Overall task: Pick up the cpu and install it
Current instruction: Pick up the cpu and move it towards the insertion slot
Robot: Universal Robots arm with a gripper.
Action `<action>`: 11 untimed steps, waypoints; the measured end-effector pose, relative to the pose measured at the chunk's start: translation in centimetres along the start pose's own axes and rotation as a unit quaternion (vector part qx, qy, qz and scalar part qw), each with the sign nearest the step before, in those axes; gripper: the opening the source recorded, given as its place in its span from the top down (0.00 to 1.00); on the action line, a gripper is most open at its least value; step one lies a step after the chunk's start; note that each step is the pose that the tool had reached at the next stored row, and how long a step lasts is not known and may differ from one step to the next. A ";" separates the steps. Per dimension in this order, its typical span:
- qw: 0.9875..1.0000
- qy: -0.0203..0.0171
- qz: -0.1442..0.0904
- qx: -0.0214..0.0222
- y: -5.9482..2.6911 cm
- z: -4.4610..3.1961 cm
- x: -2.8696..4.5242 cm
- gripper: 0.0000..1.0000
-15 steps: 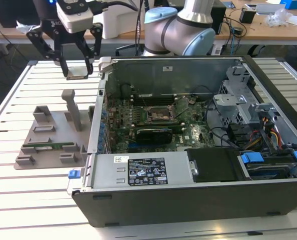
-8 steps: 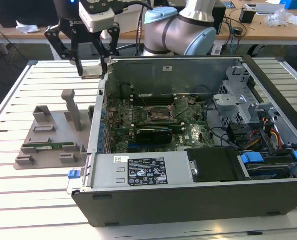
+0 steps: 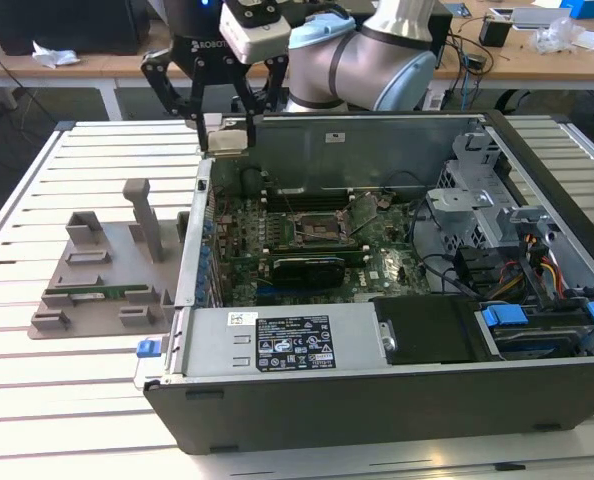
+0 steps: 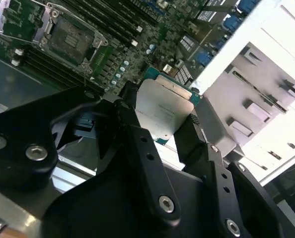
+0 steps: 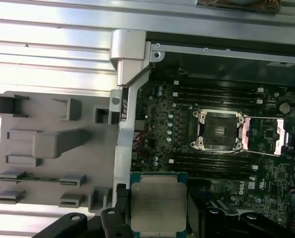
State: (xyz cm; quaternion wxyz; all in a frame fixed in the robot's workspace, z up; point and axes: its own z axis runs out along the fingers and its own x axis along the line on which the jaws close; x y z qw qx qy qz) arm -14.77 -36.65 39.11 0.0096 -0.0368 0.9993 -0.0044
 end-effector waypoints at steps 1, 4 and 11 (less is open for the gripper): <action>1.000 0.000 0.000 0.000 -0.02 0.01 -0.33 0.45; 1.000 0.000 0.000 0.000 -0.08 0.03 -1.11 0.45; 1.000 0.000 0.000 0.000 -0.23 0.09 -3.16 0.45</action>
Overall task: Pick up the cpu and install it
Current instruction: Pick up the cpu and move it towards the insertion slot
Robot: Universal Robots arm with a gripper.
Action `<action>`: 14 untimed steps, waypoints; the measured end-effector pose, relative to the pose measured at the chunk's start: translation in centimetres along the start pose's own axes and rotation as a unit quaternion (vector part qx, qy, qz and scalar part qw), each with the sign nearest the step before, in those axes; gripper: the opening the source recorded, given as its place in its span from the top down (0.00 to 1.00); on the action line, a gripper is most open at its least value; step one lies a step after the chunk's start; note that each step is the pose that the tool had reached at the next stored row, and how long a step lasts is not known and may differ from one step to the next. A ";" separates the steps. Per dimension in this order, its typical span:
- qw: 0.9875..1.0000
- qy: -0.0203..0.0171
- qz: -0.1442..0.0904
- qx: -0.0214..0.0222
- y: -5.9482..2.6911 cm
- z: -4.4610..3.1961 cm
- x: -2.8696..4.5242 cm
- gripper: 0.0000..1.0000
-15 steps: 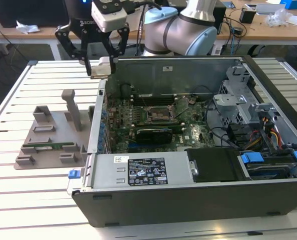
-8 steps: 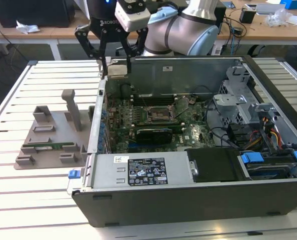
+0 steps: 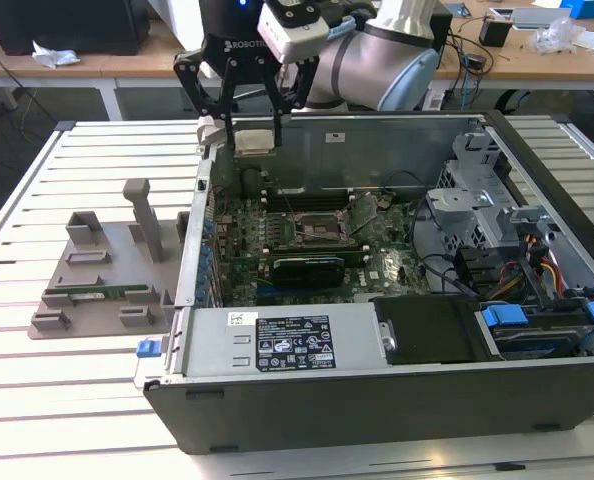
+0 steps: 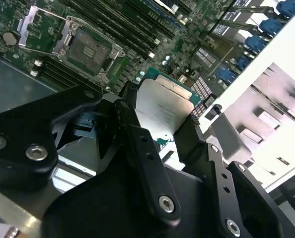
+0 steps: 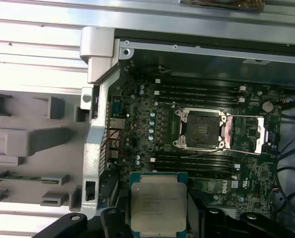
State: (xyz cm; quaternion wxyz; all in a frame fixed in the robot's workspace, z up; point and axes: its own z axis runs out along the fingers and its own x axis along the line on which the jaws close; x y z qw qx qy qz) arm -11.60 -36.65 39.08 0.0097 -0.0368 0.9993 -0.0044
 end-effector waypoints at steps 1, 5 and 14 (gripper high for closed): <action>1.000 0.000 0.000 0.000 -0.02 0.00 -0.21 0.45; 1.000 0.000 0.000 0.000 -0.09 0.03 -1.22 0.45; 1.000 0.000 0.000 0.000 -0.28 0.10 -3.78 0.45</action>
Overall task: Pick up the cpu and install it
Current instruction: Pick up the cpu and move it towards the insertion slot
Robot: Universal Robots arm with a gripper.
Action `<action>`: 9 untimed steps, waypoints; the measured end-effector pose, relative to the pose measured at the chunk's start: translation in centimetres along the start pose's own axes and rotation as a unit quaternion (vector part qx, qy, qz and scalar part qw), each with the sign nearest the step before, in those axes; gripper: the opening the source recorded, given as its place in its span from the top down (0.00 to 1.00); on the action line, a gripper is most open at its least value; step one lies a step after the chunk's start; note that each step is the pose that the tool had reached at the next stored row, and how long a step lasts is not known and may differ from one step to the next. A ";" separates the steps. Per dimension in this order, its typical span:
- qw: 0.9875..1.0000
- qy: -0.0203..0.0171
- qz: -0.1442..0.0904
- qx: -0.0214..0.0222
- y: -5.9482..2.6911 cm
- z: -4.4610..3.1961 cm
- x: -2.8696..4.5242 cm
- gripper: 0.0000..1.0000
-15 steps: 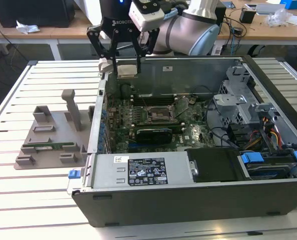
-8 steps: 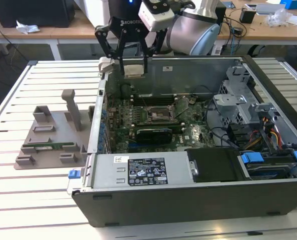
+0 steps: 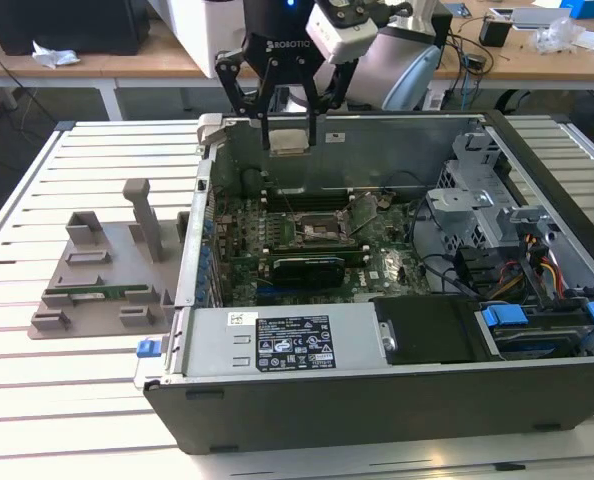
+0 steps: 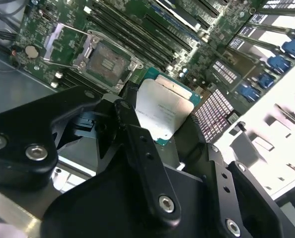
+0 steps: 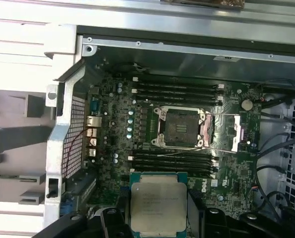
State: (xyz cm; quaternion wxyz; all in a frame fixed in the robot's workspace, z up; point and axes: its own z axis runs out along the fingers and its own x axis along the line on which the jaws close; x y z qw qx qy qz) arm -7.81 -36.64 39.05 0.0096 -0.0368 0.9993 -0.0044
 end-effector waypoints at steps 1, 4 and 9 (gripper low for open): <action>1.000 0.000 0.000 0.000 -0.01 0.01 -0.18 0.45; 1.000 0.000 0.000 0.000 -0.05 0.02 -0.71 0.45; 1.000 0.000 0.000 0.000 -0.14 0.07 -1.85 0.45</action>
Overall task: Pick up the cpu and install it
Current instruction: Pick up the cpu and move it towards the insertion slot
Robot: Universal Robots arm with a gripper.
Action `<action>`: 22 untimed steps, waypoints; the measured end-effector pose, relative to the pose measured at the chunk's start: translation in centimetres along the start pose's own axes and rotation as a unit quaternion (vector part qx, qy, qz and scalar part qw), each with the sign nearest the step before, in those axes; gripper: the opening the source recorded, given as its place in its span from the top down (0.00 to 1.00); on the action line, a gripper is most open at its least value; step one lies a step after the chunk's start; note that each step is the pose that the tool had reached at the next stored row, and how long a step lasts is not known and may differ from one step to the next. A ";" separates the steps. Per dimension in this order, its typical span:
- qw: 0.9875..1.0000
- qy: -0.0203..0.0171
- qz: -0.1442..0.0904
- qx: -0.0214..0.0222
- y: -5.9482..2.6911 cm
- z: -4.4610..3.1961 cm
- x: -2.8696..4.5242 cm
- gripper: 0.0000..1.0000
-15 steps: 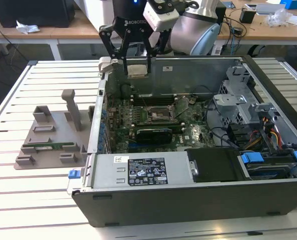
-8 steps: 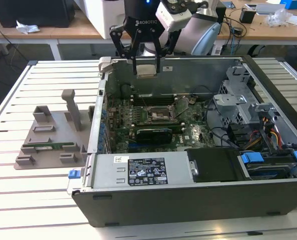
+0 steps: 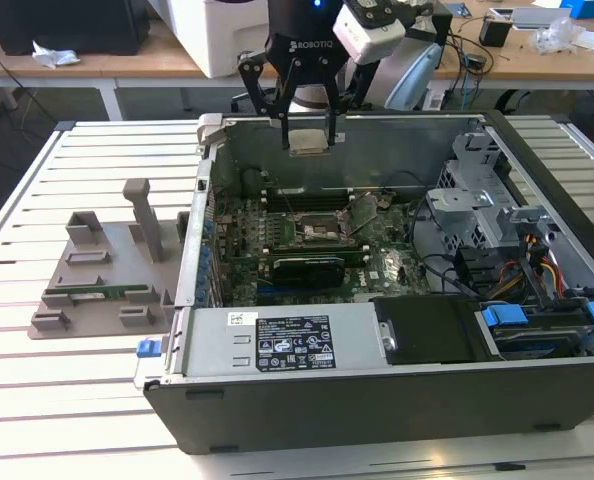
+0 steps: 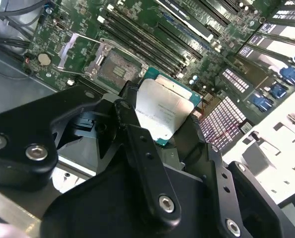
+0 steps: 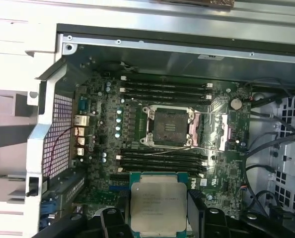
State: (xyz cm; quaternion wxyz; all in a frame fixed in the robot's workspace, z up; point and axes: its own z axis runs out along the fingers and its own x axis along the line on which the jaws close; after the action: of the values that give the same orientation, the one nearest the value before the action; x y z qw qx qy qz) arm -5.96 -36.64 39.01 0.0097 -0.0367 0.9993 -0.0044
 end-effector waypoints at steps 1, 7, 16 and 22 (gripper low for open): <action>1.000 0.000 0.000 0.000 -0.01 0.00 -0.11 0.45; 1.000 0.000 0.000 0.000 -0.07 0.08 -0.98 0.45; 1.000 0.000 0.000 0.000 -0.14 0.33 -2.00 0.45; 1.000 0.000 0.000 0.000 -0.18 0.48 -2.68 0.45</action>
State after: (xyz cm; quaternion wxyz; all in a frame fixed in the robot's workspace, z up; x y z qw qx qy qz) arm -3.27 -36.63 38.59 0.0096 -0.0368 0.9993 -0.0044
